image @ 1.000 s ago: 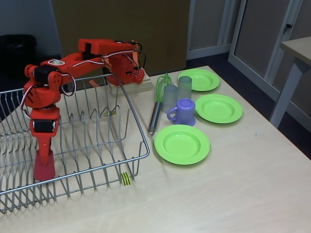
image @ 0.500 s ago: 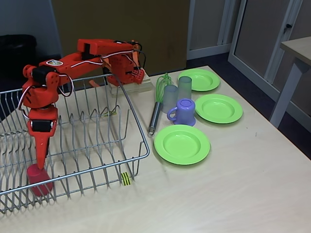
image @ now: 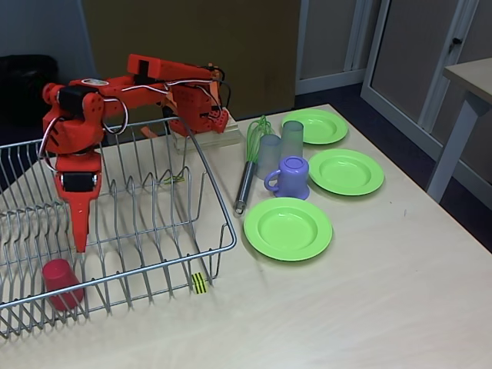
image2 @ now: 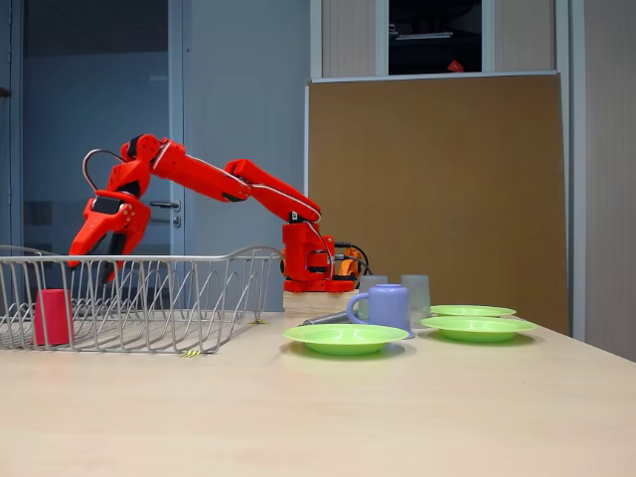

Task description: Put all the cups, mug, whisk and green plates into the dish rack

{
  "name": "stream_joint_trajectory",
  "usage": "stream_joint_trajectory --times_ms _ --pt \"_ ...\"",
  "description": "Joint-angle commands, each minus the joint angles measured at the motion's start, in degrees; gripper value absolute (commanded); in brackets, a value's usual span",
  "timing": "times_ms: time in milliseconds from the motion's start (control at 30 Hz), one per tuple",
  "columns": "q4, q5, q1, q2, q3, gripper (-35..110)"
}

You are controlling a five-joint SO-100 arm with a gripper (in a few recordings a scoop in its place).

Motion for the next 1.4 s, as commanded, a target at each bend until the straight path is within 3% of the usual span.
stream_joint_trajectory --times_ms 0,333,600,733,1067,1367 --pt "4.04 1.32 -2.99 8.17 1.05 32" --pt "3.96 14.68 -18.98 34.45 31.73 27" --pt "3.87 28.39 -31.73 48.60 44.91 26" --pt "2.55 42.63 -38.76 54.84 55.28 29" --pt "2.29 92.29 -62.40 60.64 69.52 33" --pt "-7.21 114.87 -76.90 59.85 76.99 34"
